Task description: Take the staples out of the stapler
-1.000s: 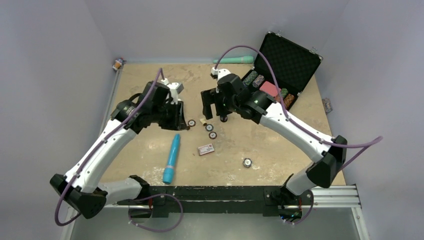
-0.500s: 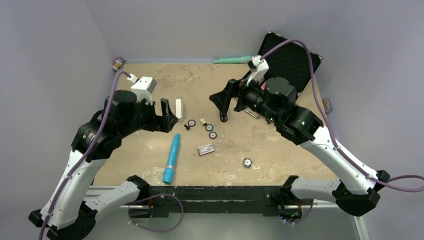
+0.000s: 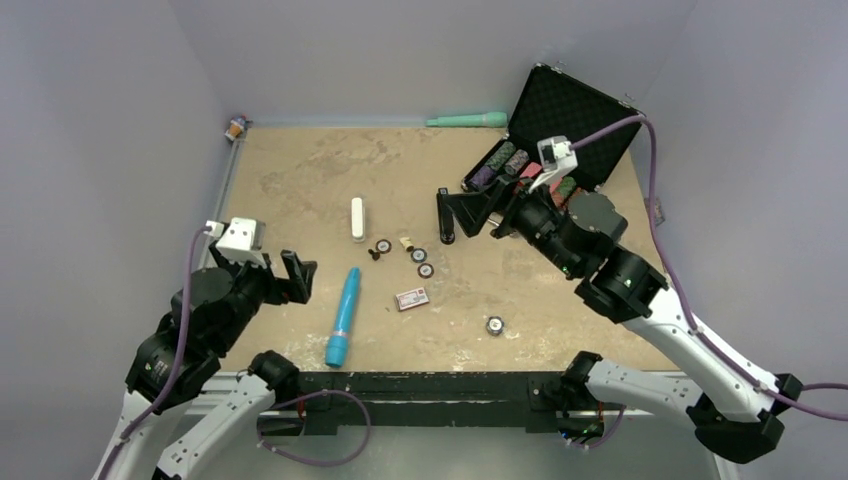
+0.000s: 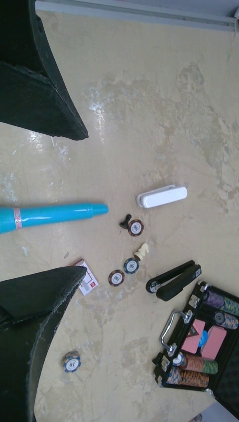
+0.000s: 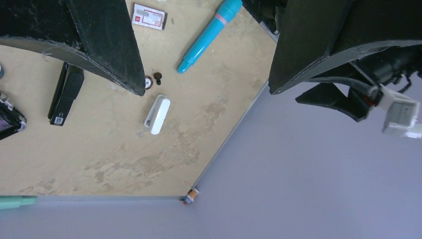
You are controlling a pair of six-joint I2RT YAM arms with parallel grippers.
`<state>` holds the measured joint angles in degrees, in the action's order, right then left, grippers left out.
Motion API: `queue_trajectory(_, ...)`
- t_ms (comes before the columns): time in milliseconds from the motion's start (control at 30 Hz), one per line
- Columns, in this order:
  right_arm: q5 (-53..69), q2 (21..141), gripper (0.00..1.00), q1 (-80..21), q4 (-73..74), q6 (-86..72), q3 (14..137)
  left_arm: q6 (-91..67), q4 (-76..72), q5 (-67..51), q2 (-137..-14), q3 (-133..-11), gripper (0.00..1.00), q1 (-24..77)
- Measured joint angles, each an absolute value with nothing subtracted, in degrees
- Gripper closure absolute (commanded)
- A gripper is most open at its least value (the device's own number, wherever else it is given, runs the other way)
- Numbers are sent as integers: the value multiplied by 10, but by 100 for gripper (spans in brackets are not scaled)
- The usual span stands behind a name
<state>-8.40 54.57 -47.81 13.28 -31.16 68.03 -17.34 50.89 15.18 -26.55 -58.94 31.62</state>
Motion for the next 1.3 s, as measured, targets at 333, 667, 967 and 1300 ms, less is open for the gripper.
queue_trajectory(333,-167,479,1,-476,160,-338,631,-163,476,187,-122,-456,0,316)
queue_trajectory(667,-170,484,1,-475,171,-349,590,-170,455,195,-108,-429,0,316)
queue_trajectory(967,-168,484,1,-475,170,-349,588,-203,462,227,-90,-428,0,316)
queue_trajectory(1300,-157,484,1,-474,170,-352,588,-224,481,245,-80,-428,0,316)
